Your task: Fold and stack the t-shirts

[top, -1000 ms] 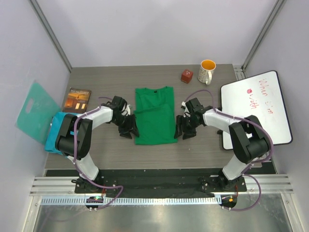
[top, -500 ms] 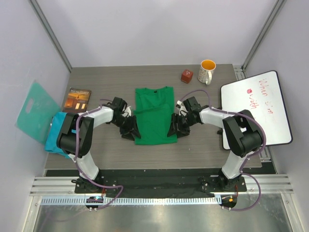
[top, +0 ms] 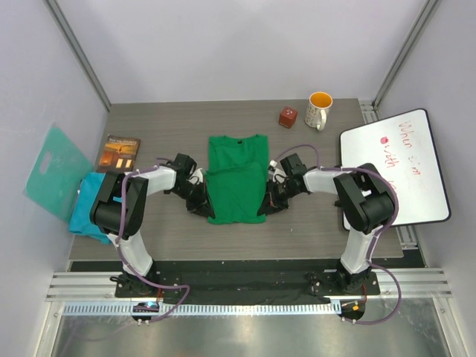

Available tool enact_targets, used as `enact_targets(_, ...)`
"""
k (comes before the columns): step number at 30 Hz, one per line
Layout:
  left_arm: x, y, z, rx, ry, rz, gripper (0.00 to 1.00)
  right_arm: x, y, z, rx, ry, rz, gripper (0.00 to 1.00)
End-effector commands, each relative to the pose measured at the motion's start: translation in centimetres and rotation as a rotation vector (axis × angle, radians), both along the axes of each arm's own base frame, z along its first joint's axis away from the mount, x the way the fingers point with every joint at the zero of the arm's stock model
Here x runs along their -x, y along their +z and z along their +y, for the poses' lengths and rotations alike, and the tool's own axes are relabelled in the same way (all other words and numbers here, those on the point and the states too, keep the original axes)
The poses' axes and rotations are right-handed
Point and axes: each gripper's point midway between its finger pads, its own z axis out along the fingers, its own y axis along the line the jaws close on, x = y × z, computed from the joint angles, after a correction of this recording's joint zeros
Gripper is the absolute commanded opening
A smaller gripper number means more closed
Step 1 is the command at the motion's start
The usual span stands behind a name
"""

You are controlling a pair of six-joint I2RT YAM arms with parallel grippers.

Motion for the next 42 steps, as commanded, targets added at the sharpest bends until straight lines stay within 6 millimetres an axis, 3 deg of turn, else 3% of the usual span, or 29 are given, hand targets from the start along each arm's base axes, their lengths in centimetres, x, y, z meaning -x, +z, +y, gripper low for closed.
enact_targets(1, -0.8, -1.0, 0.4, -0.036, -0.024, -0.046, 0.00, 1.2, -3.3, -1.8, 0.146, 0.016, 0.023, 0.01)
enact_targets(7, -3.2, 2.5, 0.1, -0.036, -0.053, -0.134, 0.00, 0.5, 0.1, -1.4, 0.121, 0.035, -0.027, 0.01)
enact_targets(15, -6.9, 8.4, 0.2, -0.026, -0.025, -0.259, 0.00, -1.5, 7.0, -0.7, 0.068, -0.008, -0.157, 0.01)
enact_targets(22, -11.1, 12.7, -0.6, -0.018, 0.027, -0.348, 0.00, -5.0, 12.2, 0.6, 0.024, -0.033, -0.260, 0.01)
enact_targets(24, -12.5, 12.7, -0.3, -0.032, 0.060, -0.349, 0.00, -5.8, 12.9, 0.6, 0.025, -0.041, -0.279, 0.01)
enact_targets(25, -13.6, 13.7, -0.4, -0.022, 0.070, -0.378, 0.00, -6.9, 13.6, 0.8, 0.021, -0.049, -0.299, 0.01)
enact_targets(27, -15.2, 13.2, -0.2, -0.040, 0.092, -0.379, 0.00, -8.0, 13.8, 0.7, 0.029, -0.058, -0.308, 0.01)
enact_targets(28, -16.5, 14.2, -0.3, -0.037, 0.098, -0.404, 0.00, -9.1, 14.9, 1.0, 0.019, -0.065, -0.333, 0.01)
enact_targets(29, -17.3, 14.3, -0.3, -0.043, 0.101, -0.413, 0.00, -10.0, 14.2, 0.8, 0.032, -0.074, -0.316, 0.02)
enact_targets(30, -18.0, 13.2, -0.3, -0.055, 0.099, -0.389, 0.00, -10.5, 14.2, 0.7, 0.040, -0.079, -0.310, 0.02)
enact_targets(31, -19.2, 14.4, -0.5, -0.053, 0.094, -0.422, 0.00, -11.8, 15.2, 0.9, 0.037, -0.087, -0.342, 0.04)
enact_targets(32, -19.8, 14.5, -0.5, -0.060, 0.093, -0.425, 0.01, -12.7, 14.4, 0.6, 0.058, -0.101, -0.329, 0.04)
enact_targets(33, -21.1, 14.3, -0.6, -0.070, 0.095, -0.427, 0.01, -13.6, 15.2, 0.6, 0.056, -0.111, -0.350, 0.05)
enact_targets(36, -23.7, 14.3, -0.7, -0.088, 0.109, -0.453, 0.02, -16.0, 14.6, -0.1, 0.083, -0.144, -0.345, 0.05)
enact_targets(38, -24.8, 14.1, -0.8, -0.087, 0.122, -0.458, 0.03, -17.3, 14.5, -0.7, 0.099, -0.166, -0.356, 0.05)
enact_targets(39, -25.7, 15.0, -0.9, -0.079, 0.128, -0.486, 0.03, -18.0, 14.1, -0.8, 0.110, -0.173, -0.351, 0.05)
enact_targets(40, -26.2, 14.0, -1.0, -0.086, 0.131, -0.474, 0.03, -18.4, 14.0, -1.1, 0.117, -0.184, -0.351, 0.05)
enact_targets(42, -27.2, 14.0, -1.0, -0.083, 0.151, -0.494, 0.04, -19.4, 13.6, -1.7, 0.134, -0.204, -0.346, 0.05)
